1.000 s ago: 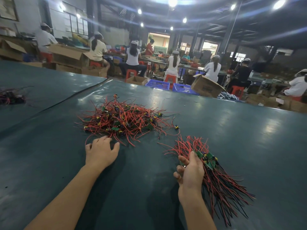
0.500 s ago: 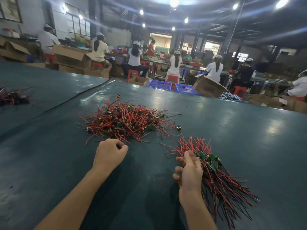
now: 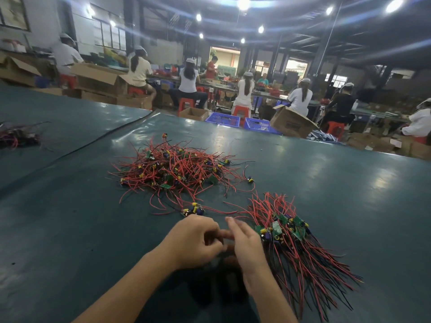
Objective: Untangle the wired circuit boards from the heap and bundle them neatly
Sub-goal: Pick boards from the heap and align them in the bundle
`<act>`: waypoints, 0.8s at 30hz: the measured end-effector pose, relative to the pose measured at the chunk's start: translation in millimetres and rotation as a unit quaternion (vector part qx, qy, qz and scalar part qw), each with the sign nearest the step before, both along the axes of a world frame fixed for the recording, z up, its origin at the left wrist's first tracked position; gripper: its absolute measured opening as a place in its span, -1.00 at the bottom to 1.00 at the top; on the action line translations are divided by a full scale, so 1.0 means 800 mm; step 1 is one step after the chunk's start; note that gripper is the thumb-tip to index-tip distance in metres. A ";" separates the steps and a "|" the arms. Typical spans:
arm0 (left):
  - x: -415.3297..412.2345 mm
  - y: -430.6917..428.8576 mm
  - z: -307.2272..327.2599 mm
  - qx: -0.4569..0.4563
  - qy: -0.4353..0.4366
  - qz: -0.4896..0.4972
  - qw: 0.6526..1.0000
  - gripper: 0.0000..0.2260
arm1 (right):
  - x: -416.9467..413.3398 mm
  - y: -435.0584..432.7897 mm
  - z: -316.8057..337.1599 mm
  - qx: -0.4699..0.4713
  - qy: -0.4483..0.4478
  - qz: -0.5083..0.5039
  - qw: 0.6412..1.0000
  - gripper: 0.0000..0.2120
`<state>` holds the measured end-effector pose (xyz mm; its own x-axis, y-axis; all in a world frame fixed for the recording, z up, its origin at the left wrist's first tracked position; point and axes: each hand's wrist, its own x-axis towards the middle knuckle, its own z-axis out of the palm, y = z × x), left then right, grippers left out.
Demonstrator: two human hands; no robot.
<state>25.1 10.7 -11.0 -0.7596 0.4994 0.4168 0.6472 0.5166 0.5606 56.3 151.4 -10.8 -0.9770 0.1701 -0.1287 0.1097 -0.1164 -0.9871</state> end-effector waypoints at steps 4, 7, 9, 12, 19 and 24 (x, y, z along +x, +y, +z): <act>0.004 0.007 -0.002 0.007 -0.023 -0.083 0.996 -0.89 | 0.005 -0.007 0.004 0.042 0.021 0.016 0.999 -0.76; 0.004 0.007 0.000 0.085 -0.079 -0.080 0.990 -0.82 | 0.005 -0.005 0.005 -0.018 0.013 0.025 0.999 -0.81; 0.000 0.006 0.001 0.161 -0.091 -0.014 0.983 -0.68 | 0.003 -0.005 0.001 0.011 0.034 0.013 0.999 -0.86; -0.013 -0.002 0.000 0.219 -0.119 0.110 0.962 -0.63 | 0.001 -0.005 -0.007 0.099 0.077 -0.026 0.992 -0.78; -0.028 -0.014 -0.023 0.031 -0.154 0.246 0.956 -0.73 | -0.002 -0.006 -0.014 0.146 0.140 -0.012 0.979 -0.74; -0.025 -0.009 -0.021 0.062 -0.157 0.224 0.960 -0.85 | -0.001 -0.005 -0.014 0.145 0.140 -0.004 0.979 -0.70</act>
<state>4.8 3.6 -27.7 -0.9844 0.0552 0.1668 0.1648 0.6197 0.7674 55.7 147.2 -21.8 -0.9657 0.1666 0.1989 -0.1698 0.1739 -0.9700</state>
